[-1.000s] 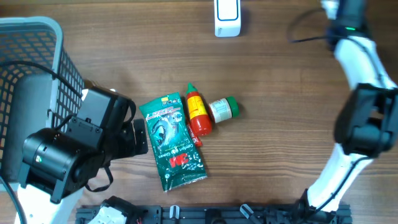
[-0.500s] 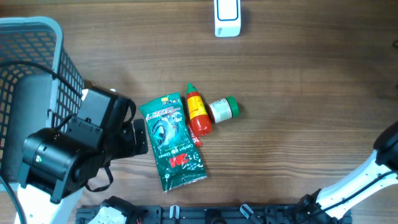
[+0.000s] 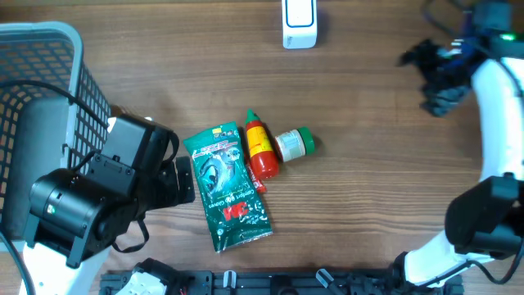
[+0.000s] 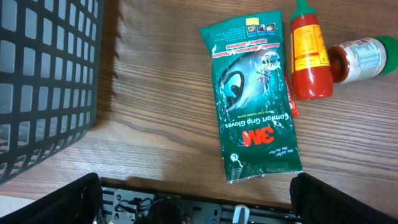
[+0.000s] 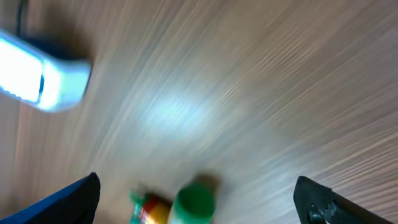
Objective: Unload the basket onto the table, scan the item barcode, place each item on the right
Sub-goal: 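Move the right gripper to the green-lidded jar and grasp it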
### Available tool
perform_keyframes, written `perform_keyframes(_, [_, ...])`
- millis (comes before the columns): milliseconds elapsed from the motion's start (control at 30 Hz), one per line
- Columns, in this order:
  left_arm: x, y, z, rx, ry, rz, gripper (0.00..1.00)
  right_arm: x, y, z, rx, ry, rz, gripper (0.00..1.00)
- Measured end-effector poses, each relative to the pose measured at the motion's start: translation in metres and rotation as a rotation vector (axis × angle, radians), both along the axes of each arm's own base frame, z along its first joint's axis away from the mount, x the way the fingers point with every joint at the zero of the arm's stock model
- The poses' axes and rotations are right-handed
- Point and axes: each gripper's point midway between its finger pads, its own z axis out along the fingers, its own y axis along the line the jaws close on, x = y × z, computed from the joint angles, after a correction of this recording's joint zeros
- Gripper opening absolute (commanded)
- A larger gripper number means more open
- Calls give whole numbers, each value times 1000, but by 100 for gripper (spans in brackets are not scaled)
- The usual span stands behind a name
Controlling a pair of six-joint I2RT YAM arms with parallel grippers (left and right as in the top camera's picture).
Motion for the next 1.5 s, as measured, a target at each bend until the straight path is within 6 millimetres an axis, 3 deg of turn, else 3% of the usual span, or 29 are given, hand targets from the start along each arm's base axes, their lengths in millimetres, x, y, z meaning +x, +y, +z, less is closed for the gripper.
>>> perform_keyframes(100, [0, 0, 0, 0, 0, 0, 100, -15, 73, -8, 48, 58, 127, 100])
perform_keyframes(233, [0, 0, 0, 0, -1, 0, 100, -59, 153, -42, 55, 222, 127, 100])
perform_keyframes(367, [0, 0, 0, 0, 0, 1, 100, -70, 184, -81, 30, 236, 19, 99])
perform_keyframes(567, [0, 0, 0, 0, 0, 0, 100, -68, 177, -125, 21, 207, -93, 98])
perform_keyframes(767, [0, 0, 0, 0, 0, 0, 100, -66, 176, -142, 27, 202, -118, 83])
perform_keyframes(833, [0, 0, 0, 0, 0, 0, 100, -63, 177, -148, 26, 203, -123, 70])
perform_keyframes(967, [0, 0, 0, 0, 0, 0, 100, -72, 168, -176, -38, 275, -144, 58])
perform_keyframes(1067, [0, 0, 0, 0, 0, 0, 100, -71, 162, -177, -76, 261, -144, 50])
perform_keyframes(1100, [0, 0, 0, 0, 0, 0, 100, -70, 161, -177, -82, 257, -138, 55])
perform_keyframes(1167, [0, 0, 0, 0, 0, 0, 100, -69, 161, -177, -87, 247, -115, 88])
perform_keyframes(1200, [0, 0, 0, 0, 0, 0, 100, -68, 161, -176, -89, 243, -99, 100])
perform_keyframes(1333, [0, 0, 0, 0, 0, 0, 100, -86, 154, -175, -128, 315, -84, 100])
perform_keyframes(1500, [0, 0, 0, 0, 0, 0, 100, -98, 152, -160, -92, 384, -295, 100])
